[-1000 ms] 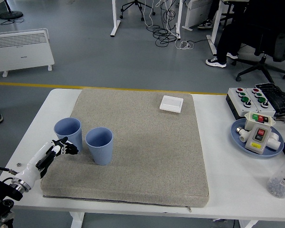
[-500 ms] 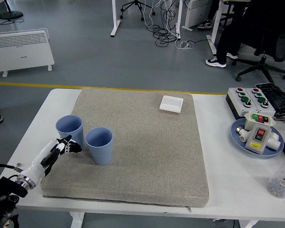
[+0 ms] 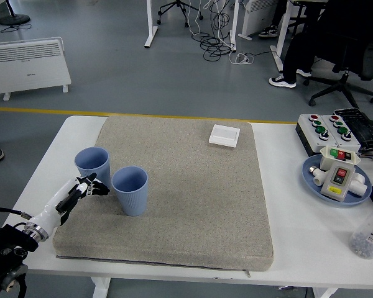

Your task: Push cup pick cup insert cup

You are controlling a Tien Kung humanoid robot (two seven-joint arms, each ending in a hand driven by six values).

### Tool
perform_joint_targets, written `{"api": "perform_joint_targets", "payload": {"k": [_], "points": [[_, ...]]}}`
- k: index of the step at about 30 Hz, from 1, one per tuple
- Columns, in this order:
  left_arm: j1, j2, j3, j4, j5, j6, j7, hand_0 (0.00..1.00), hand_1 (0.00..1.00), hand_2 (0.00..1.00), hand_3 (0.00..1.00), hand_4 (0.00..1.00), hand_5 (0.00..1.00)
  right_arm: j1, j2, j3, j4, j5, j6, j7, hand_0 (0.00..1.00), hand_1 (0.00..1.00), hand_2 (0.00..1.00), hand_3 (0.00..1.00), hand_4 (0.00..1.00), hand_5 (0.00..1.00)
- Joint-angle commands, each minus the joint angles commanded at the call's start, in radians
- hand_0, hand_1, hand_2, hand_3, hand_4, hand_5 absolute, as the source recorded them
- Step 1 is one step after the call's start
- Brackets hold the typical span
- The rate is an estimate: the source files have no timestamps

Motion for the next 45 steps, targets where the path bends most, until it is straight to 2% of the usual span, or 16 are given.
{"api": "perform_joint_targets", "payload": {"k": [21,23,45], "points": [[-0.049,-0.004,0.077,0.051,-0.028,-0.006,-0.003,0.684,0.613,0.558,0.489,0.575,0.997,-0.008,-0.001,-0.008,0.0,-0.003,0.0,-0.001,0.677,0.619,0.651,0.61,0.147,0.561],[-0.054,-0.006,0.084,0.055,-0.031,-0.005,-0.004,0.706,0.616,0.561,0.494,0.573,0.996,-0.008,0.0,-0.01,0.0,-0.003,0.001,0.0,0.677,0.619,0.652,0.609,0.147,0.56],[-0.123,-0.015,0.132,0.115,-0.059,-0.01,-0.002,0.715,0.617,0.562,0.496,0.57,0.998,0.0,0.0,-0.015,0.0,-0.002,0.002,0.0,0.678,0.619,0.652,0.609,0.146,0.56]]}}
